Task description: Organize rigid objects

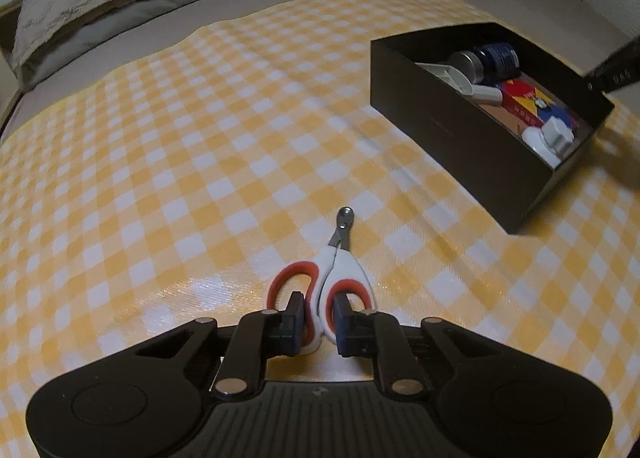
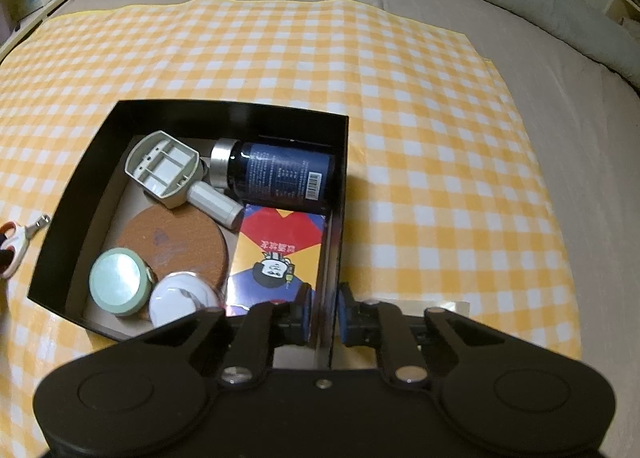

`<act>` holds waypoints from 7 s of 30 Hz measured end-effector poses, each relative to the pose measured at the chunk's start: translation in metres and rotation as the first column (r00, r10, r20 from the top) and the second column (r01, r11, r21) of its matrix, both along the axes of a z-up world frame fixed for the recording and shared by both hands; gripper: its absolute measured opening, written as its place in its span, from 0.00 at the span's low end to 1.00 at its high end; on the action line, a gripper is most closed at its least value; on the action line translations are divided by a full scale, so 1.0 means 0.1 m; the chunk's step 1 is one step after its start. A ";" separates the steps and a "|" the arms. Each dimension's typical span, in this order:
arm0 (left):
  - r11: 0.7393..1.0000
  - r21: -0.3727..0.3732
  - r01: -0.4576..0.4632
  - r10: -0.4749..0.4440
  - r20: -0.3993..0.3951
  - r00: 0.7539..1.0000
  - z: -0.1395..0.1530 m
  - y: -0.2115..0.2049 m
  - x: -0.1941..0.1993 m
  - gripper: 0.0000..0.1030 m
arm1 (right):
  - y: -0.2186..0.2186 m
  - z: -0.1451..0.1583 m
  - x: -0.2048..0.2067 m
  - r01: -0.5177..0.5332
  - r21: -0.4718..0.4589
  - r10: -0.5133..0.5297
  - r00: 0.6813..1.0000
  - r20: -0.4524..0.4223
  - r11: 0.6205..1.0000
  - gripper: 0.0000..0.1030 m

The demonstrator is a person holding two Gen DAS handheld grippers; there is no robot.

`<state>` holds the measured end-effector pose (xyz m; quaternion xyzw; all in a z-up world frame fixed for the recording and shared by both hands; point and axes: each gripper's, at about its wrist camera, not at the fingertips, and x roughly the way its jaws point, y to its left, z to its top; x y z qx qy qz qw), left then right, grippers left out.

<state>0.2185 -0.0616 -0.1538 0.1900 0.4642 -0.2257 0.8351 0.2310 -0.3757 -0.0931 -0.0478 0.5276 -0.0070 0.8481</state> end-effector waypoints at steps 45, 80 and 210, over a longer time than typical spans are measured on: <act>0.945 -0.185 0.270 -0.270 0.024 0.962 0.60 -1.81 0.24 0.16 | -0.01 0.03 -0.01 0.030 -0.013 -0.031 0.999 -0.025 0.999 0.05; 0.970 -0.087 0.228 -0.224 0.045 0.973 0.66 -1.57 0.25 0.97 | -0.01 0.01 -0.01 0.012 -0.024 -0.013 1.000 -0.020 1.000 0.05; 0.930 -0.326 -0.168 0.278 0.330 0.902 1.58 -0.57 -1.51 1.00 | 0.40 1.16 -2.21 0.088 0.097 -0.128 0.802 0.583 0.991 1.00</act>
